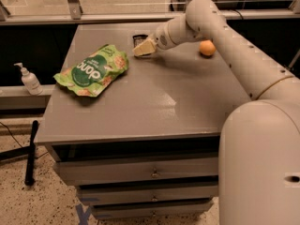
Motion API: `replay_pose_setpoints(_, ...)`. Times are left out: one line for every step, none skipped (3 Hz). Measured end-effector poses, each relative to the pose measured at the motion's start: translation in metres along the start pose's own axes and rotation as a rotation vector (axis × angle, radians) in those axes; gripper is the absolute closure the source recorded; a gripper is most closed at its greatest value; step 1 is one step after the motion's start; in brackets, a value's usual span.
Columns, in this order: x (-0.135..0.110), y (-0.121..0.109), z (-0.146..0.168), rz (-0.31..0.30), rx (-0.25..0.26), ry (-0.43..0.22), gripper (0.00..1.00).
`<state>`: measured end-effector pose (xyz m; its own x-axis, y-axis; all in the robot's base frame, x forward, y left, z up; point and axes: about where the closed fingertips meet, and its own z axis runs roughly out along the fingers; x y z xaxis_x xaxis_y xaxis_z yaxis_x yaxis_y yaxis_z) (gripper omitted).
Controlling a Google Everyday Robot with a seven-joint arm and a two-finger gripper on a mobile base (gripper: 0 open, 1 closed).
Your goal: Move rxbar chocolate near orange
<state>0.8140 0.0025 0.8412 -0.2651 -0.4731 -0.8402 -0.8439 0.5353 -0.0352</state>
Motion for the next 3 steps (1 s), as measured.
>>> replay_pose_setpoints(-0.0003,-0.0003,0.0005,0.0,-0.001,-0.004,0.64)
replay_pose_setpoints(-0.0012,-0.002,-0.0018,-0.003,0.004,-0.006,0.88)
replay_pose_setpoints(-0.0029,-0.0058,-0.006,-0.013,0.014,-0.004,1.0)
